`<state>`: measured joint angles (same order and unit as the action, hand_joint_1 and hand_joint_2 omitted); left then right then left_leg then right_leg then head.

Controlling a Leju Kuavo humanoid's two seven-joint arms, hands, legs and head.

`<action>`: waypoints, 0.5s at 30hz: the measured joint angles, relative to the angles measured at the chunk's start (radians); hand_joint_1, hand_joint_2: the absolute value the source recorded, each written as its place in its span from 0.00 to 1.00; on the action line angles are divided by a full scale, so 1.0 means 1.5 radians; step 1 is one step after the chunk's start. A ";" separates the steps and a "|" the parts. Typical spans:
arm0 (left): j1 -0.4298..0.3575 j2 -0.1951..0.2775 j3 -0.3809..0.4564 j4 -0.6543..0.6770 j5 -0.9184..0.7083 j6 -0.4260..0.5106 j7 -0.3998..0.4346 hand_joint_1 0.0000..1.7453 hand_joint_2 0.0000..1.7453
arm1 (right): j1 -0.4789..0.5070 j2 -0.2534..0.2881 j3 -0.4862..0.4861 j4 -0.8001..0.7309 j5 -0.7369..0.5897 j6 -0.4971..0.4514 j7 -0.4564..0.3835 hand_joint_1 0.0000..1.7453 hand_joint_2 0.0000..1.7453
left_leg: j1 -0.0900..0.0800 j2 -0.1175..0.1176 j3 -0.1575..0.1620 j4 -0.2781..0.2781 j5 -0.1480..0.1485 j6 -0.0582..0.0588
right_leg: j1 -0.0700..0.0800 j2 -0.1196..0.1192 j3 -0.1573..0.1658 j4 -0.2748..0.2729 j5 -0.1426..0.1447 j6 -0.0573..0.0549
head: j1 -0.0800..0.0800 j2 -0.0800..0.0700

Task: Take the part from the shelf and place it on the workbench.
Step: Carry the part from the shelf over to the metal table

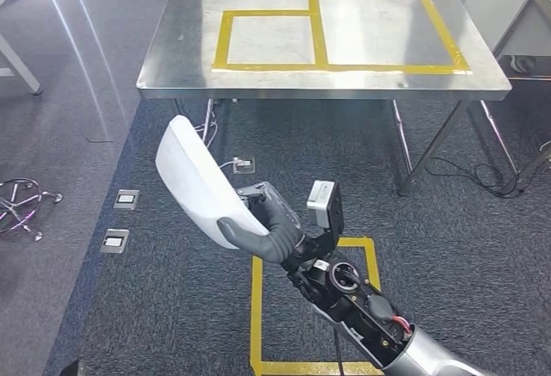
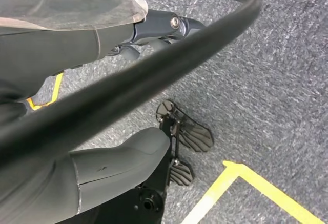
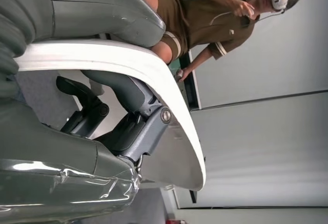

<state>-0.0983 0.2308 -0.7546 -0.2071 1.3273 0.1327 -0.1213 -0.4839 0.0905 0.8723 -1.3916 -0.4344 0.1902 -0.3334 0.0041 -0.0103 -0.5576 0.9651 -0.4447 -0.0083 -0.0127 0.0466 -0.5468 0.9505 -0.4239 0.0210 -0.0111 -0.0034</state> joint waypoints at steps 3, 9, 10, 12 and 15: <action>-0.001 0.000 0.000 0.000 -0.002 -0.001 0.000 0.00 1.00 | 0.000 0.000 -0.001 -0.001 0.001 -0.004 0.000 1.00 1.00 | 0.000 0.001 0.002 -0.001 -0.002 0.007 | -0.002 0.001 0.000 -0.001 -0.003 0.008 | 0.000 0.000; 0.000 0.000 0.000 0.000 -0.004 -0.001 0.000 0.00 1.00 | 0.000 -0.002 -0.002 -0.005 0.002 -0.006 0.000 1.00 1.00 | 0.006 0.005 0.015 -0.014 -0.001 0.017 | 0.000 -0.015 -0.020 0.046 -0.032 0.012 | 0.005 0.000; 0.000 0.001 0.000 0.000 -0.004 -0.001 0.000 0.00 1.00 | 0.000 -0.002 -0.003 -0.005 0.002 -0.006 0.000 1.00 1.00 | 0.006 0.005 0.016 -0.014 -0.001 0.017 | 0.000 -0.016 -0.025 0.057 -0.037 0.012 | 0.006 0.000; 0.001 0.001 0.000 0.000 -0.004 -0.002 0.000 0.00 1.00 | 0.003 -0.004 -0.003 -0.006 0.002 -0.006 0.000 1.00 1.00 | 0.006 0.007 0.021 -0.014 -0.005 0.018 | 0.000 -0.020 -0.063 0.129 -0.057 0.011 | 0.011 0.000; 0.003 0.001 0.000 0.000 -0.005 -0.002 0.000 0.00 1.00 | 0.010 -0.010 -0.005 -0.006 0.003 -0.008 -0.001 1.00 1.00 | 0.006 0.009 0.042 -0.013 -0.021 0.011 | -0.001 -0.026 -0.069 0.118 -0.015 0.007 | 0.022 0.000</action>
<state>-0.0940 0.2323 -0.7550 -0.2071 1.3194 0.1294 -0.1213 -0.4690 0.0761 0.8642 -1.4007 -0.4303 0.1785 -0.3342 0.0136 0.0033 -0.4946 0.9453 -0.4767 0.0079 -0.0137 0.0070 -0.6507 1.1280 -0.4472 0.0308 0.0223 -0.0034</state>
